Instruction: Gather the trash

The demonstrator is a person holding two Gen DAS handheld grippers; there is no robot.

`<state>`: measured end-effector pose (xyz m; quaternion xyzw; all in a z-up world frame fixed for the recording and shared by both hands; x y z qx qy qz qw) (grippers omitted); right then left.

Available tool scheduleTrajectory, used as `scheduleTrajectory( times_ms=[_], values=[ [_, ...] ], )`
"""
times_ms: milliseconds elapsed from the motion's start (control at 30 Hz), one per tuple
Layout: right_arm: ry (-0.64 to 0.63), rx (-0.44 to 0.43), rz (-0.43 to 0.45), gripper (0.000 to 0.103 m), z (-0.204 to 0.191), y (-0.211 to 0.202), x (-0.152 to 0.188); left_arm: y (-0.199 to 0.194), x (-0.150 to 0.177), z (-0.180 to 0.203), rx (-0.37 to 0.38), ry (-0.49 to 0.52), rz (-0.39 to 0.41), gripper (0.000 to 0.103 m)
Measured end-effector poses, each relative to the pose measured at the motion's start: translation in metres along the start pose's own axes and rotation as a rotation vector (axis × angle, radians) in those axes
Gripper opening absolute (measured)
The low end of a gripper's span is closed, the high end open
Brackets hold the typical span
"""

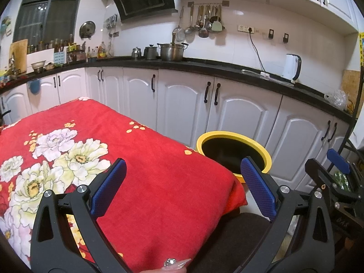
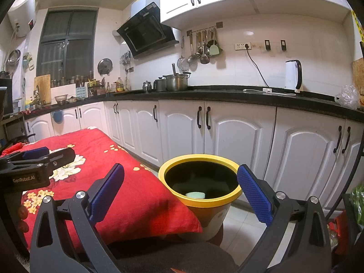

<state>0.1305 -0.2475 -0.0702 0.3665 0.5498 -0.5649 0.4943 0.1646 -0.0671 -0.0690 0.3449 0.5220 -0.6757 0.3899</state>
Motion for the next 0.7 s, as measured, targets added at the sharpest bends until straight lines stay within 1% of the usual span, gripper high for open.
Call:
scheduleTrajectory(
  times_ms=[67,133,233,367,467,500,533,567,600,667,700],
  values=[
    [0.0,0.0,-0.004,0.097,0.001,0.001,0.003,0.002,0.002,0.0,0.017,-0.007,-0.015,0.092],
    [0.004,0.001,-0.01,0.097,0.002,0.002,0.007,0.006,0.004,-0.003,0.0,-0.009,-0.023,0.092],
    [0.002,0.002,-0.019,0.097,0.001,0.003,0.011,0.011,0.008,-0.006,-0.004,-0.021,-0.053,0.092],
    [0.001,-0.006,-0.031,0.097,-0.002,0.006,0.014,0.013,0.011,-0.009,0.011,-0.04,-0.078,0.092],
    [-0.008,-0.042,-0.05,0.097,-0.012,0.016,0.009,0.011,0.01,-0.024,0.033,-0.106,-0.11,0.092],
    [-0.013,-0.083,-0.062,0.097,-0.024,0.024,0.004,0.01,0.01,-0.032,0.029,-0.127,-0.121,0.092],
    [-0.023,-0.106,-0.072,0.097,-0.033,0.03,0.0,0.009,0.009,-0.045,0.019,-0.16,-0.134,0.092],
    [-0.036,-0.138,-0.086,0.097,-0.044,0.038,-0.004,0.007,0.007,-0.057,0.008,-0.187,-0.137,0.092],
    [-0.045,-0.206,-0.109,0.097,-0.069,0.052,-0.011,0.004,0.003,-0.078,-0.024,-0.223,-0.135,0.092],
    [-0.058,-0.282,-0.153,0.097,-0.105,0.071,-0.02,-0.004,-0.003,-0.122,-0.13,-0.258,-0.122,0.092],
    [-0.084,-0.333,-0.195,0.097,-0.135,0.085,-0.023,-0.012,-0.007,-0.158,-0.219,-0.284,-0.108,0.092]
  ],
)
Point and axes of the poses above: each gripper's, at about its wrist camera, not at the fingertips, and y roughly the way its jaws point, z to its right, x to its underside, the point moved 10 cm from there along y, roughly the way its jaws point, and after that the axes turned 10 degrees about -y, right-handed, at the moved point
